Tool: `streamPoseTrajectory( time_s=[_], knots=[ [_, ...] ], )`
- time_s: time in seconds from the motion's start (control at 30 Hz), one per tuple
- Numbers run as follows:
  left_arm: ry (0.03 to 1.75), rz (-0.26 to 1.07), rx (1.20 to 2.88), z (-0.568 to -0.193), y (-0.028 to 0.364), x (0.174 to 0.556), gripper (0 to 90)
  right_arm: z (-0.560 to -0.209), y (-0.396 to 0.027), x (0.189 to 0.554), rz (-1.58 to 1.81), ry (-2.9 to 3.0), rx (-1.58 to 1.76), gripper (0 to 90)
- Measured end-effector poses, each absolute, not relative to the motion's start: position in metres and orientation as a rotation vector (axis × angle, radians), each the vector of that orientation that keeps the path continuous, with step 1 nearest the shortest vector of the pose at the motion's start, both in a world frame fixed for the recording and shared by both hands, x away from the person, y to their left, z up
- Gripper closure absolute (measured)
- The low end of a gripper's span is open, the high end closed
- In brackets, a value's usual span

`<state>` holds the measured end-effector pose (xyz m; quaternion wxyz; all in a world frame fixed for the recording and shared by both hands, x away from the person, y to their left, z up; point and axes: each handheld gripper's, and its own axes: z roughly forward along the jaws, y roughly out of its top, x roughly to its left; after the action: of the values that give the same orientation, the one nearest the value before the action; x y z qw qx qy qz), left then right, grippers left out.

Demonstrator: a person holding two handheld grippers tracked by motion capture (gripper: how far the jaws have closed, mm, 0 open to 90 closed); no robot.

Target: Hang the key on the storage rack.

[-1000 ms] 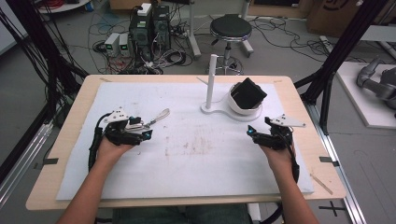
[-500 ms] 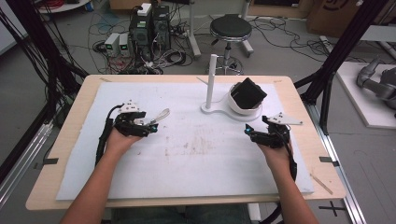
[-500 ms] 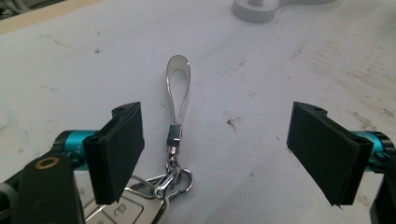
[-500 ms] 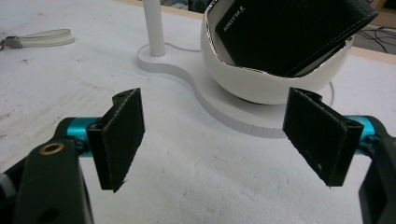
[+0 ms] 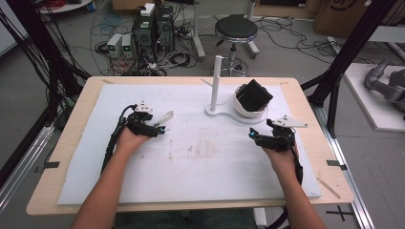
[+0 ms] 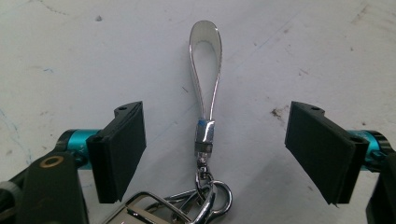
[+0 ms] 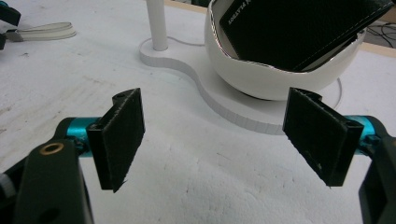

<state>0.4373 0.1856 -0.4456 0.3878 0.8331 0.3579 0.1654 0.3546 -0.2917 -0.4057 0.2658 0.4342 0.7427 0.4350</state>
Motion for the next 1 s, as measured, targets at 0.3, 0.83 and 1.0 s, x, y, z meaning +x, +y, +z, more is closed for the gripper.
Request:
streamPoseTrajectory(
  time_s=[0.3,0.83,1.0],
  knots=[
    [0.906,0.398,2.135,-0.451,0.188,0.440,33.4,-0.407,-0.290,0.355,1.182,2.028,1.166,21.2],
    [0.815,0.447,2.207,-0.446,0.179,0.431,81.2,-0.408,-0.282,0.351,1.152,2.076,1.138,21.2],
    [0.807,0.466,2.224,-0.444,0.176,0.429,81.4,-0.411,-0.278,0.351,1.119,2.115,1.137,21.2]
  ],
)
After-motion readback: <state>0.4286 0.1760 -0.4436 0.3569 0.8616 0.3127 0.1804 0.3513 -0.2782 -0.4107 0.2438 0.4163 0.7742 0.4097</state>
